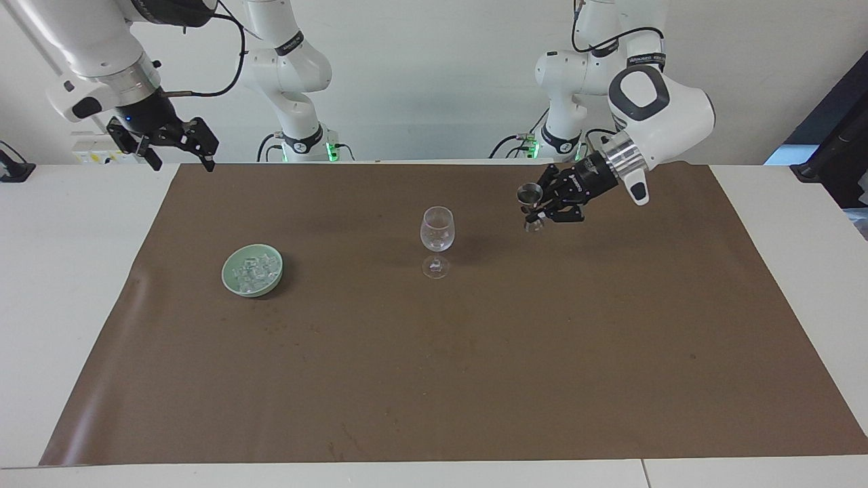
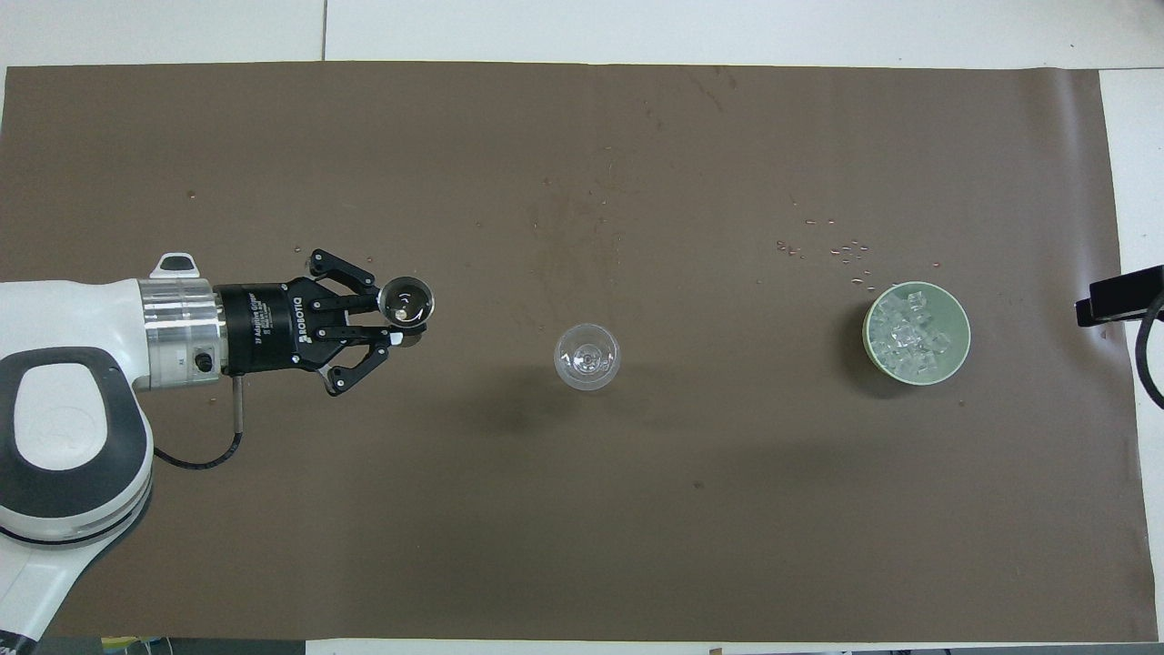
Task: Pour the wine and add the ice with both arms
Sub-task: 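Move the silver cup over the clear glass with the left gripper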
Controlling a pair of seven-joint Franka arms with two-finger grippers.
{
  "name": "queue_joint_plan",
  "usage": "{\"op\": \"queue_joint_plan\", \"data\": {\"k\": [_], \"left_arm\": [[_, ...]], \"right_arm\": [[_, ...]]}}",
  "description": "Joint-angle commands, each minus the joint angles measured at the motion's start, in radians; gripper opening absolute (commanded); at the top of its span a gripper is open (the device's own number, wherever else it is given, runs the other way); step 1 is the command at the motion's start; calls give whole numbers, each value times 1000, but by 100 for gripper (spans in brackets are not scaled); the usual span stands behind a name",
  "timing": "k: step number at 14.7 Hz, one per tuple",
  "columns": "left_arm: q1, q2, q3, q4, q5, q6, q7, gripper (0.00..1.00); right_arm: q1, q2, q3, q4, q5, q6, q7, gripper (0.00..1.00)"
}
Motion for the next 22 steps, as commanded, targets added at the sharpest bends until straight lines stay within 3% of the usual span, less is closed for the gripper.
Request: {"op": "queue_joint_plan", "data": {"k": [1,8,22], "left_arm": [[-2,4,-70,13,77,85,-66,0],[-51,110,-158,109,281,151,-213,0],[-186,139,-158,161,744,168,-451,0]], "right_arm": [[-18,-14,9,-12,8,0,-18,100],[-18,-14,9,-12,8,0,-18,100],[-18,-14,9,-12,8,0,-18,100]]}}
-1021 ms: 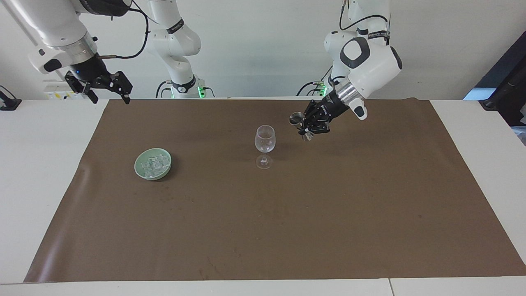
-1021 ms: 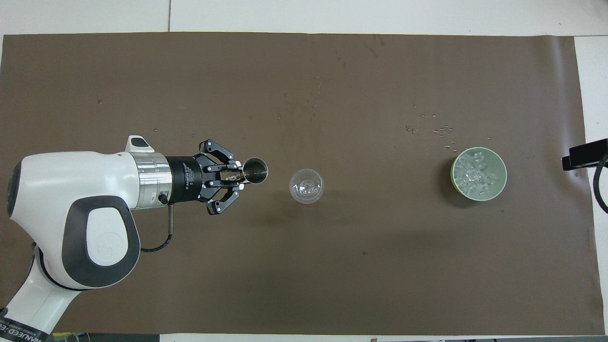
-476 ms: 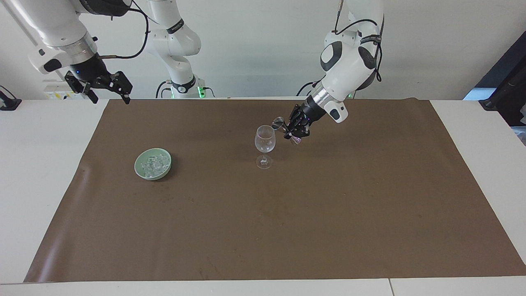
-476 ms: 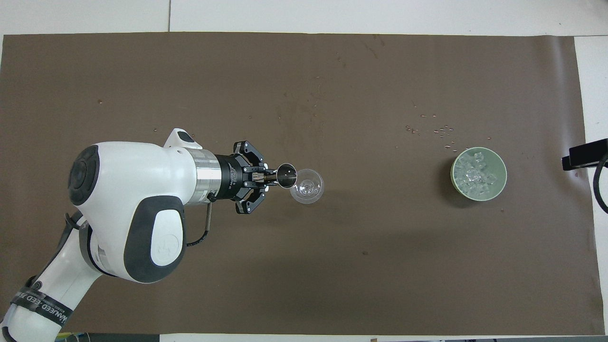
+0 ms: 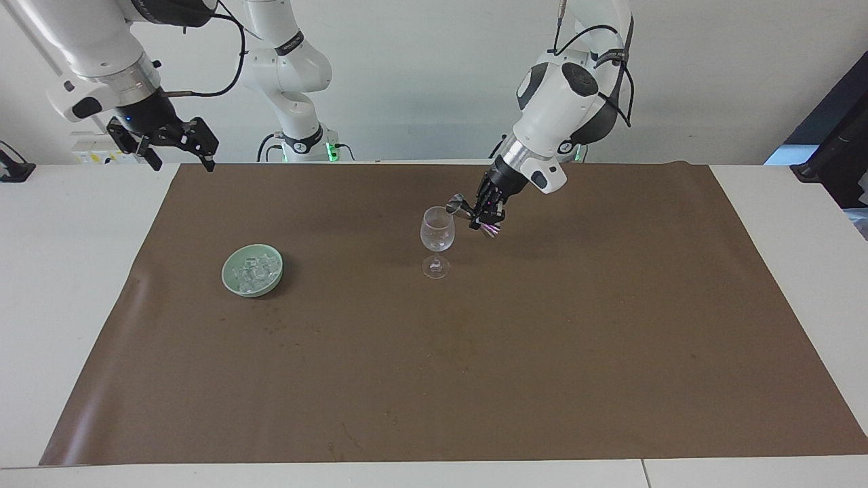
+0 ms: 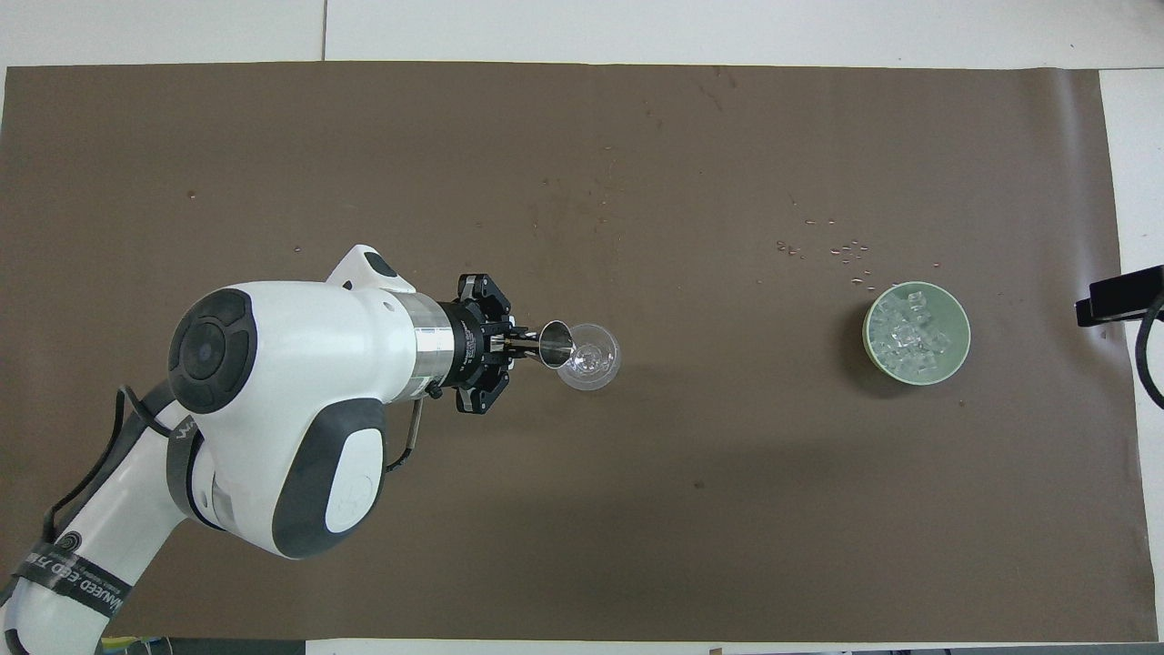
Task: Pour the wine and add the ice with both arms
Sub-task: 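Move the silver cup over the clear glass with the left gripper, then tilt the silver cup over the clear glass with the left gripper to pour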
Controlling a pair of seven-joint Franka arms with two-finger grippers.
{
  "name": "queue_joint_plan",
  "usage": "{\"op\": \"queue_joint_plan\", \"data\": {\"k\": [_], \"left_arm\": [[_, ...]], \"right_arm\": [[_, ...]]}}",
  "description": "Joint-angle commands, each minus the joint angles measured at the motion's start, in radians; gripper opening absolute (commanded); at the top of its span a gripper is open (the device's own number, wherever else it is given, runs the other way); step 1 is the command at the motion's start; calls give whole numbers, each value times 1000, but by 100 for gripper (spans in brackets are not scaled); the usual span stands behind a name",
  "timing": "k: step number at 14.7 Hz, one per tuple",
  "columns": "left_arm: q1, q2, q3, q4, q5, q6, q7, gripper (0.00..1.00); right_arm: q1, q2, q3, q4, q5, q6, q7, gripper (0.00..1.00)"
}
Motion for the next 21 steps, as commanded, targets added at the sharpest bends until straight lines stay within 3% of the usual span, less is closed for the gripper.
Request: {"op": "queue_joint_plan", "data": {"k": [1,21], "left_arm": [[-35,19,7,38,118,-6,-83,0],[-141,68,7,135,611,-80,-198,0]], "right_arm": [[-18,-14,9,-12,8,0,-18,100],[-18,-14,9,-12,8,0,-18,100]]}}
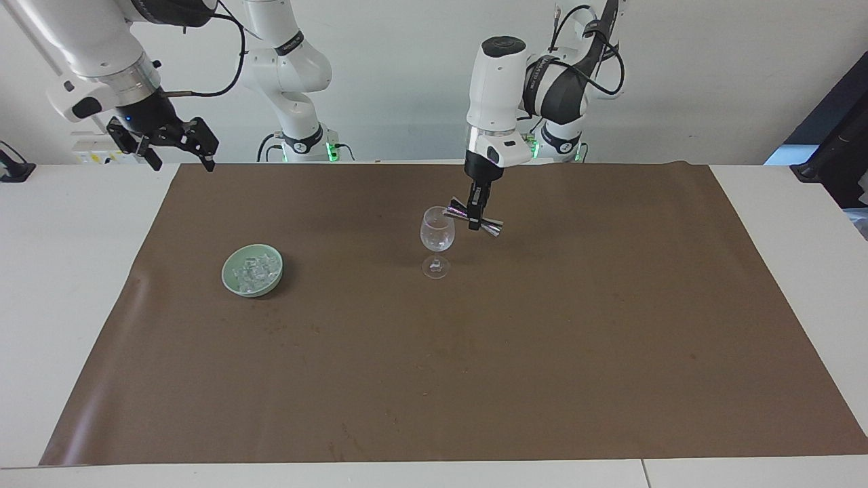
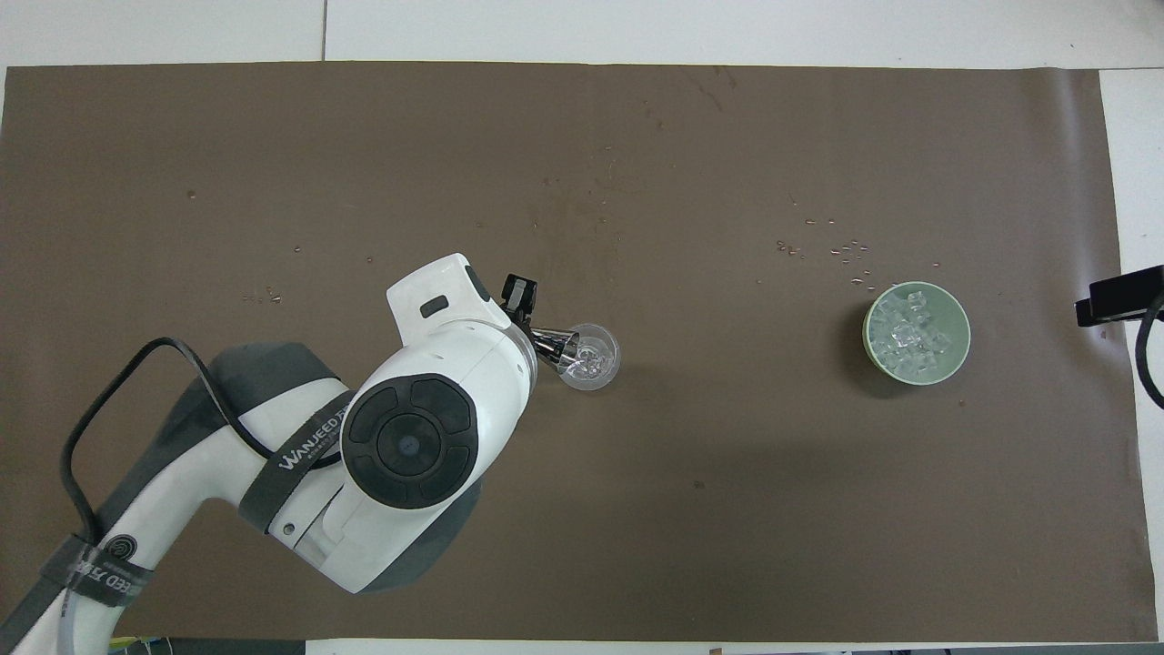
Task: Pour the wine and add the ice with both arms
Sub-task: 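Tilt the silver cup over the clear glass with the left gripper to pour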
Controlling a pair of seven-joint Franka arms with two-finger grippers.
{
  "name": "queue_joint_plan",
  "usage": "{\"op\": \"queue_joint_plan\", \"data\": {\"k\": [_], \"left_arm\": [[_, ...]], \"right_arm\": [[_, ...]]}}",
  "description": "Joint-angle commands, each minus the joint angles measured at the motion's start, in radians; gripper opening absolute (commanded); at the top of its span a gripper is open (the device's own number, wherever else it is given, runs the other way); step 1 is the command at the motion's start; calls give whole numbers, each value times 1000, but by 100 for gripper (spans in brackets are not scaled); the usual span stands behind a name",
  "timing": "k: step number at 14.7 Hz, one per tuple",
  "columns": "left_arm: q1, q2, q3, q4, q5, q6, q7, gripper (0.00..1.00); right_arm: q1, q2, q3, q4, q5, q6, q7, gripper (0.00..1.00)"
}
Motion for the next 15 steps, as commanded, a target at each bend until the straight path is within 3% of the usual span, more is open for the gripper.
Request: {"op": "queue_joint_plan", "data": {"k": [1,10,15], "left_arm": [[-26,21,9,42,68,-32,-24,0],[-69,19,5,49,151,-72,-20,0],[-65,30,3,70,100,-70,-27,0]], "right_arm": [[-18,-14,9,-12,8,0,-18,100],[-18,-14,9,-12,8,0,-18,100],[-18,-14,9,-12,8,0,-18,100]]}}
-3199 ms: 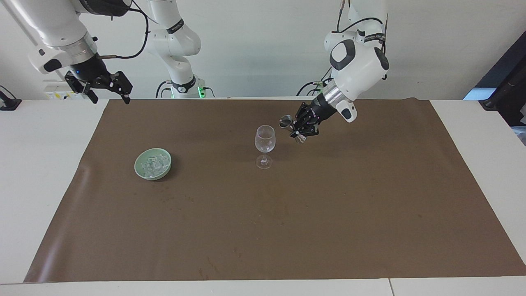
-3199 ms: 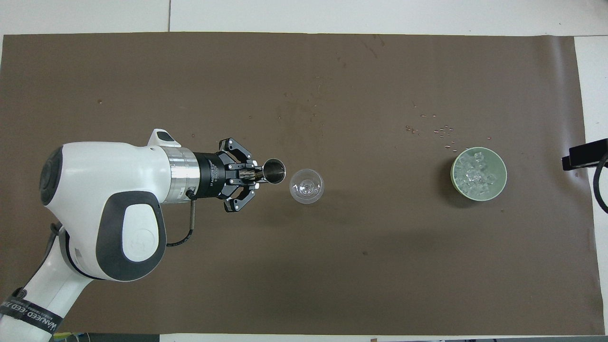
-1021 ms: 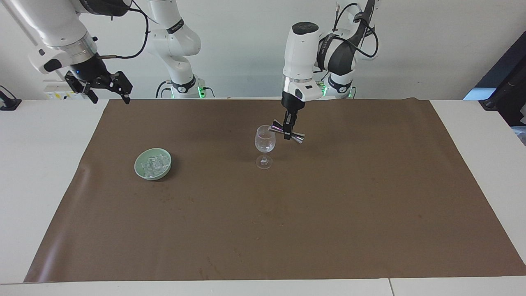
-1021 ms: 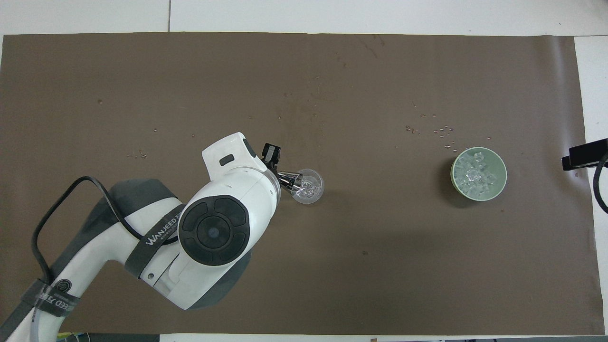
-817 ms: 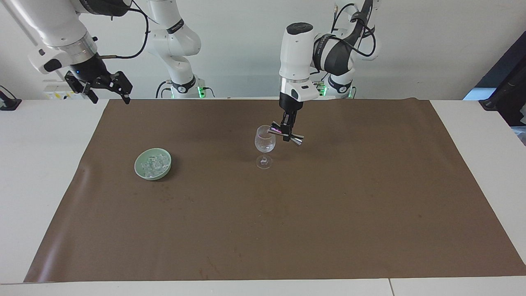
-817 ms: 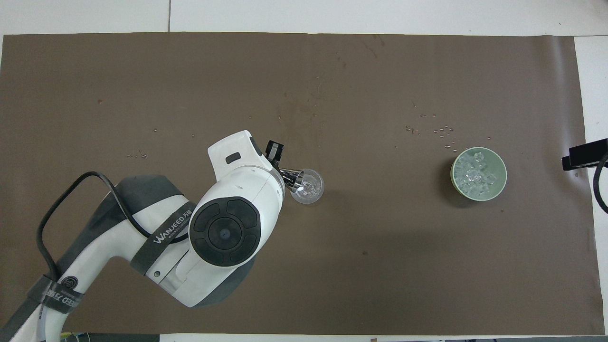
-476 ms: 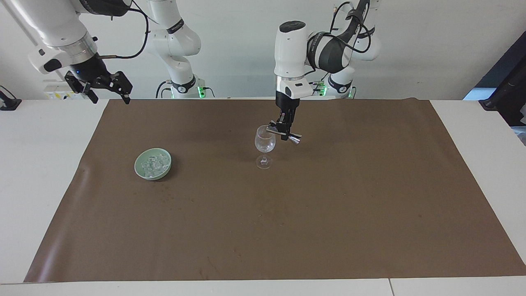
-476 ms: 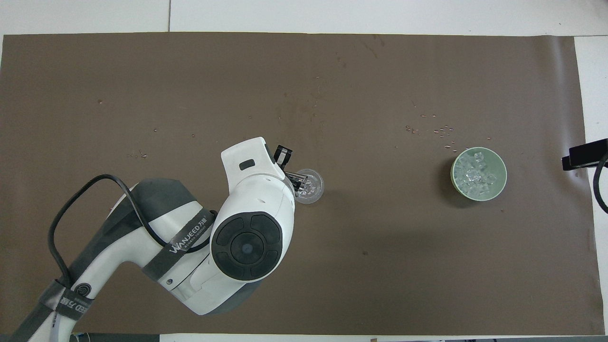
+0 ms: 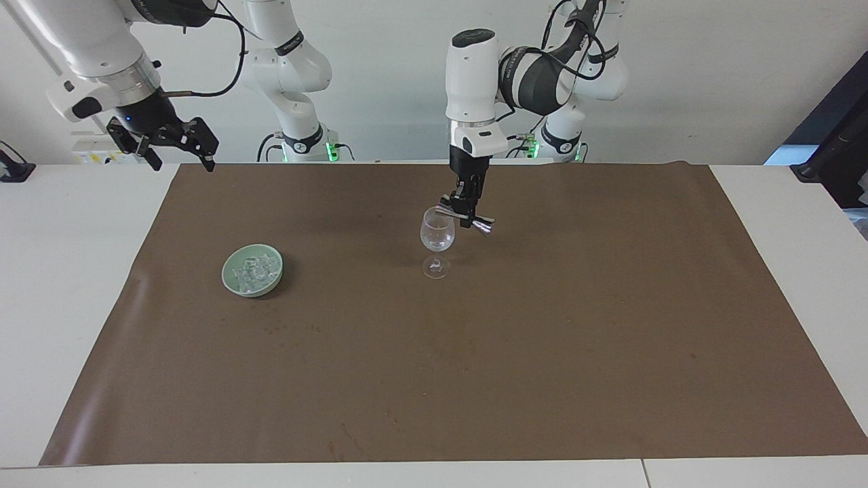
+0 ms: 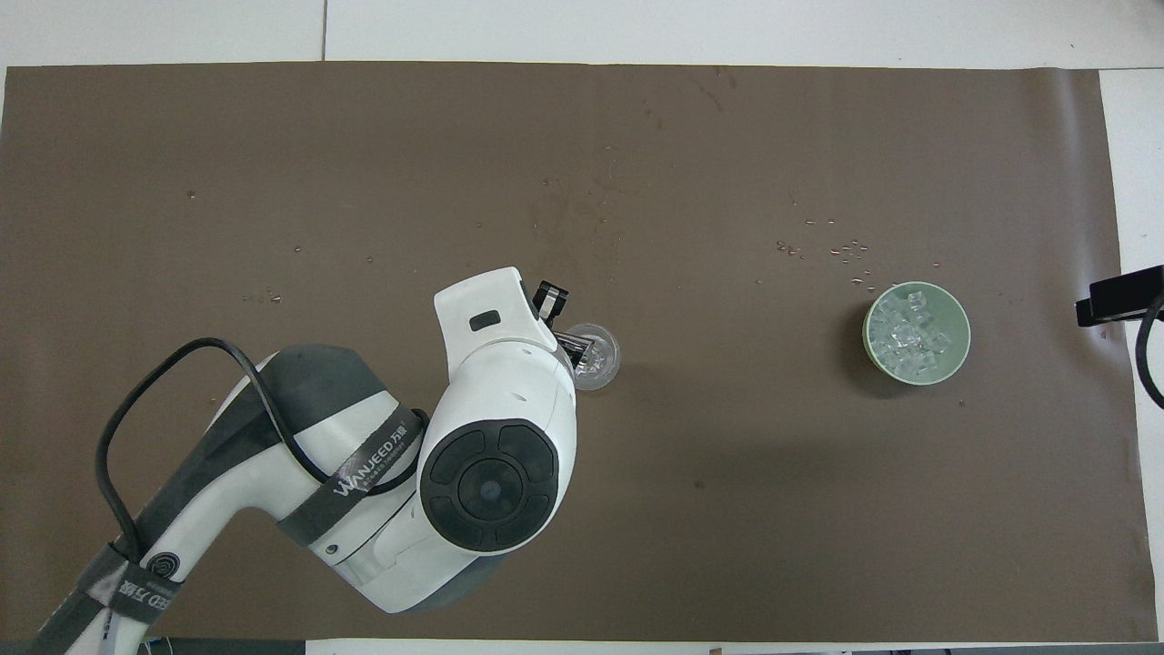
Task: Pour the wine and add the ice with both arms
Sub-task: 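Tilt the silver cup over the clear glass with the left gripper to pour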
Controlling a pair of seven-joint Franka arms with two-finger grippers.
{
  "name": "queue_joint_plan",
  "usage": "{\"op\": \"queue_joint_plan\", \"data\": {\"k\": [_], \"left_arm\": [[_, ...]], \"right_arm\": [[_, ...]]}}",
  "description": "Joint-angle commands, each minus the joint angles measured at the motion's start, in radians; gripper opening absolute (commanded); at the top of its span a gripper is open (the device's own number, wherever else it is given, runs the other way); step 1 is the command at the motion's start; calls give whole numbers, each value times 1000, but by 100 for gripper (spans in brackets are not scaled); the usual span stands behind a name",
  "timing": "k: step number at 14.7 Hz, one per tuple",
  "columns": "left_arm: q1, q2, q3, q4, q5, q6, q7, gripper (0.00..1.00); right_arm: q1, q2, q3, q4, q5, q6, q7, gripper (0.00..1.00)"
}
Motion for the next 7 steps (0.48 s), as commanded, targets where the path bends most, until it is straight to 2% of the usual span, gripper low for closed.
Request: {"op": "queue_joint_plan", "data": {"k": [1,7], "left_arm": [[-6,19,4,30,-43,-27,-20,0],[62,8,12,17,-260,-15,12,0]], "right_arm": [[-18,-14,9,-12,8,0,-18,100],[-18,-15,9,-12,8,-18,-16,100]]}}
